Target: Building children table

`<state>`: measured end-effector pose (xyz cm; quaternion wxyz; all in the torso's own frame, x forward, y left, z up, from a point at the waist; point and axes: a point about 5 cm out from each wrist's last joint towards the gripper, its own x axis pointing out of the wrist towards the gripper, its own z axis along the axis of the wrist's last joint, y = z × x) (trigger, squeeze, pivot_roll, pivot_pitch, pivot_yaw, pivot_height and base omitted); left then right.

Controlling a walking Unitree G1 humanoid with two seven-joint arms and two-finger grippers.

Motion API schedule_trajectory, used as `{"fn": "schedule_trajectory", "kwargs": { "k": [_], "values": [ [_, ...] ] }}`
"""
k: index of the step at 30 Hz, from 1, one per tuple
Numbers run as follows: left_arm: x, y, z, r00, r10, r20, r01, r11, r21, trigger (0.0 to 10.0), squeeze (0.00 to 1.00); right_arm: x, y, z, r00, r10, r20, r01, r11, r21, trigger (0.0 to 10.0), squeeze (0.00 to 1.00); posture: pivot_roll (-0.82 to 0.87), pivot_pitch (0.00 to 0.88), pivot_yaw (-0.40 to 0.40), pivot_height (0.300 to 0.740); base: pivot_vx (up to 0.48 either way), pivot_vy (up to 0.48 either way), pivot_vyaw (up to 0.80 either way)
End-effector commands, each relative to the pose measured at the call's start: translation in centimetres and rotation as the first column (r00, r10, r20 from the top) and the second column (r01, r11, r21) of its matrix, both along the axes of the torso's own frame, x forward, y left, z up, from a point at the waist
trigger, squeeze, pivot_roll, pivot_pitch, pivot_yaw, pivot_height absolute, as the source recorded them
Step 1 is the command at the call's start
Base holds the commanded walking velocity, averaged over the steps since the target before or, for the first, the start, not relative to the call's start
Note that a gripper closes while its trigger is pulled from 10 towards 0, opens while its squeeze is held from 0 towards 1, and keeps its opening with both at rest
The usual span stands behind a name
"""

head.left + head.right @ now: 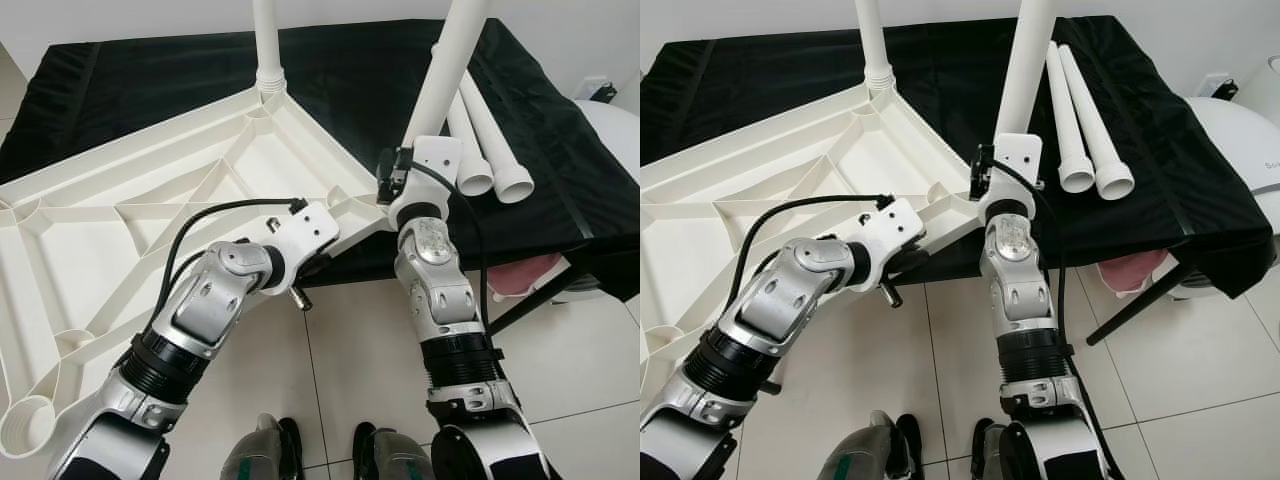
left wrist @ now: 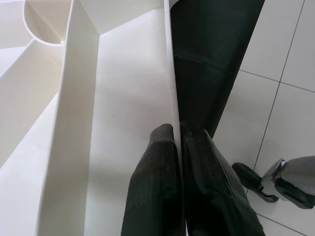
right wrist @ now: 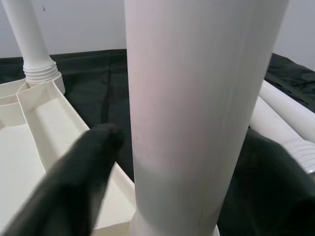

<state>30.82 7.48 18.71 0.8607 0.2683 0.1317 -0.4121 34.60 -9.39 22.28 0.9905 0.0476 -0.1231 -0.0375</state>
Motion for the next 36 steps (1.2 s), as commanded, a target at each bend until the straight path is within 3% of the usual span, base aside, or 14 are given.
{"fn": "schedule_trajectory", "kwargs": {
  "k": [1,7,8,12,14,18,23,26,29,32,33,34,35,36],
  "values": [
    [-0.2,-0.4,0.7,0.999,-0.009,0.052,0.009,1.000,-0.007,10.0,0.00,-0.2,0.3,-0.2,1.000,0.018,-0.012,-0.018,1.000,0.012,10.0,1.00,-0.08,0.141,0.011,0.740,0.000,0.000,0.00],
    [-0.2,-0.5,0.7,0.999,-0.011,0.052,0.011,1.000,-0.007,10.0,0.00,-0.1,-0.4,-0.2,1.000,0.022,-0.016,-0.022,1.000,-0.006,10.0,1.00,-0.08,0.137,0.008,0.740,0.000,0.000,0.00],
    [-0.2,-0.5,0.7,0.999,-0.010,0.052,0.010,1.000,-0.008,10.0,0.00,0.0,-0.6,-0.3,0.998,0.052,-0.024,-0.053,0.999,-0.006,10.0,0.00,-0.08,0.135,0.005,0.740,0.000,0.000,0.00],
    [-0.3,-0.6,0.6,0.999,-0.010,0.052,0.010,1.000,-0.009,10.0,0.00,0.2,-0.7,-0.4,0.991,0.126,-0.035,-0.126,0.992,0.001,10.0,0.00,-0.08,0.133,0.003,0.740,0.000,0.000,0.00],
    [-0.3,-0.6,0.6,0.999,-0.012,0.052,0.012,1.000,-0.011,10.0,0.00,0.6,-1.0,-0.6,0.972,0.229,-0.053,-0.231,0.972,-0.034,10.0,0.00,-0.09,0.129,0.001,0.740,0.000,0.000,0.00],
    [-0.3,-0.7,0.6,0.999,-0.014,0.053,0.014,1.000,-0.012,10.0,0.00,1.6,-2.9,-0.4,0.958,0.279,-0.070,-0.284,0.957,-0.061,10.0,0.00,-0.09,0.127,-0.001,0.740,0.000,0.000,0.00],
    [-0.3,-0.8,0.6,0.998,-0.014,0.054,0.015,1.000,-0.013,10.0,0.00,2.1,-3.9,0.1,0.952,0.297,-0.067,-0.302,0.949,-0.084,10.0,0.00,-0.09,0.127,-0.002,0.740,0.000,0.000,0.00],
    [-0.3,-0.8,0.6,0.998,-0.013,0.056,0.014,1.000,-0.013,10.0,0.00,2.8,-5.1,0.6,0.928,0.364,-0.082,-0.372,0.919,-0.132,10.0,0.00,-0.08,0.125,-0.003,0.740,0.000,0.000,0.00],
    [-0.2,-0.8,0.6,0.998,-0.013,0.056,0.014,1.000,-0.013,10.0,0.00,3.0,-5.4,0.7,0.926,0.368,-0.088,-0.378,0.913,-0.153,10.0,0.00,-0.08,0.125,-0.003,0.740,0.000,0.000,0.00],
    [-0.3,-0.7,0.7,0.998,-0.011,0.056,0.012,1.000,-0.014,10.0,0.00,3.2,-5.8,0.7,0.895,0.431,-0.113,-0.445,0.878,-0.178,10.0,0.00,-0.08,0.126,-0.001,0.740,0.000,0.000,0.00],
    [-0.3,-0.7,0.7,0.998,-0.011,0.056,0.012,1.000,-0.013,10.0,0.00,3.2,-5.8,0.9,0.872,0.477,-0.114,-0.490,0.849,-0.199,10.0,0.00,-0.08,0.126,-0.001,0.740,0.000,0.000,0.00],
    [-0.3,-0.7,0.7,0.998,-0.011,0.056,0.012,1.000,-0.013,10.0,0.00,3.2,-5.8,0.9,0.872,0.477,-0.114,-0.490,0.849,-0.199,10.0,0.00,-0.08,0.126,-0.001,0.740,0.000,0.000,0.00],
    [-0.3,-0.7,0.7,0.998,-0.011,0.056,0.012,1.000,-0.013,10.0,0.00,3.2,-5.8,0.9,0.846,0.519,-0.124,-0.533,0.823,-0.197,10.0,0.00,-0.08,0.128,0.003,0.740,0.000,0.000,0.00],
    [-0.3,-0.7,0.7,0.998,-0.011,0.056,0.012,1.000,-0.013,10.0,0.00,3.2,-5.8,0.9,0.846,0.519,-0.124,-0.533,0.823,-0.197,10.0,0.00,-0.08,0.128,0.003,0.740,0.000,0.000,0.00]
  ]
}}
